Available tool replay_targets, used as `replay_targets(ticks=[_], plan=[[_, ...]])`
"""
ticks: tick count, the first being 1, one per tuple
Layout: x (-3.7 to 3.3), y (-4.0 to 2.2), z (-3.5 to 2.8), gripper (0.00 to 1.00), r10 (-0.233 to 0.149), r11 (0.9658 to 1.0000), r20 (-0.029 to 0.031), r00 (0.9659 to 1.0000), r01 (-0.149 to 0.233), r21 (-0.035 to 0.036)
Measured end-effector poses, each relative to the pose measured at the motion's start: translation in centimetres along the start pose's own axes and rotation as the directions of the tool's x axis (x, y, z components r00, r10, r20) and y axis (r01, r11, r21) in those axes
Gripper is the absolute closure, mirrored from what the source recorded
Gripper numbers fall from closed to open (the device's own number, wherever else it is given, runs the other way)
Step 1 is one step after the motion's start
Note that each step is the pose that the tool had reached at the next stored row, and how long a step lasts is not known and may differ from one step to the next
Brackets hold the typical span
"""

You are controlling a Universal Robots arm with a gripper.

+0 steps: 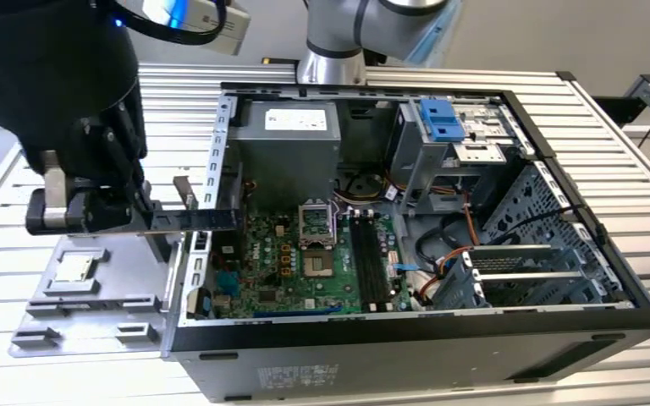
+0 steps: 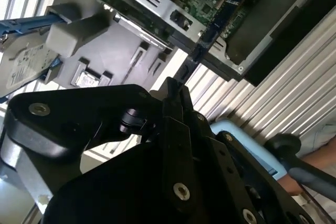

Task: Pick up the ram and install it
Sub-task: 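Pick up the ram and move it above insertion slot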

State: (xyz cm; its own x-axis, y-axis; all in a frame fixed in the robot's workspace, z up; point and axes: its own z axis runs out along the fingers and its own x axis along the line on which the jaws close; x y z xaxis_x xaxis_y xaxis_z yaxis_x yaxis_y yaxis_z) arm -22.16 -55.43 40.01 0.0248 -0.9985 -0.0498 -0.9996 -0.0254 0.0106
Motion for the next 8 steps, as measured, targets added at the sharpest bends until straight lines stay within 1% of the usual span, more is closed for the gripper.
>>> replay_targets(ticks=[1,8], plan=[[0.02,-0.55,-0.01,1.00,0.000,1.0000,0.0000,1.0000,0.000,-0.0001],[0.09,-3.77,-0.05,1.00,0.000,1.0000,0.0000,1.0000,0.000,-0.0011]])
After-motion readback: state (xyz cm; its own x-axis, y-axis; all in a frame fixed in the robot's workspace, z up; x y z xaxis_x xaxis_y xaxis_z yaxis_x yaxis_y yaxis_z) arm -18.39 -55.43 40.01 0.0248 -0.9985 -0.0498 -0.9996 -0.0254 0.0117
